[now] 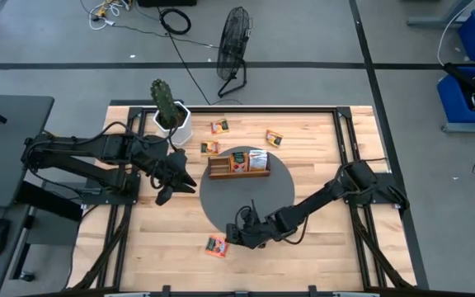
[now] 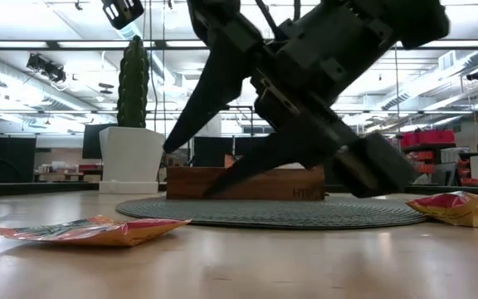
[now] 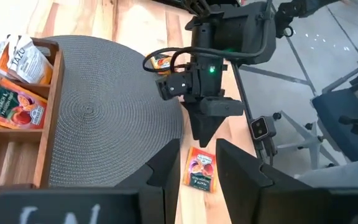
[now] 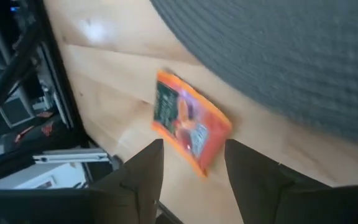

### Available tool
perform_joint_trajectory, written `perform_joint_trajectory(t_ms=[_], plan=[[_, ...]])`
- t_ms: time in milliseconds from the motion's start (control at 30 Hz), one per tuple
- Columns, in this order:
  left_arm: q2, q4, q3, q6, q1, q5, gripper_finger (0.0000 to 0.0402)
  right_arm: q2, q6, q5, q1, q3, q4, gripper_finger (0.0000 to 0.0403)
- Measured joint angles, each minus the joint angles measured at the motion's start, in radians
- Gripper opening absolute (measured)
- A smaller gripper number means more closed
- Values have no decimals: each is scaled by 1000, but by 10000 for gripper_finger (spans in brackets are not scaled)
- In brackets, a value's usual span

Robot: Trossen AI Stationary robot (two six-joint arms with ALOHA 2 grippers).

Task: Pick & Place Tea
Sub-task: Put the pink tea bag into the middle section of the wooden organizer

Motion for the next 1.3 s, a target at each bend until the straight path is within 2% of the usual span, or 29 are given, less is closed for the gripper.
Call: perform_joint_trajectory(t_ms=[167,300,567,733,867,967,1033,1133,1300], plan=[[0,-31,0,18,0,0,106,-11,-89,27,-1,5,14,178],[0,-44,0,27,0,0,106,-11,-292,19,9,58,-5,173],[26,-100,1,28,-60,1,106,-13,-522,30,18,207,-211,113],[90,-129,1,29,-139,-4,106,-56,-628,124,34,231,-261,86],[173,-117,0,49,-194,-16,106,-137,-631,267,57,234,-427,62],[222,-78,0,43,-217,-40,106,-215,-607,398,89,233,-609,29],[244,-53,0,19,-230,-58,106,-271,-578,448,111,233,-713,9],[276,28,-7,-31,-249,-85,106,-340,-529,505,142,233,-854,11],[261,239,-219,-210,-261,-72,106,-419,-451,581,183,233,-1017,16]])
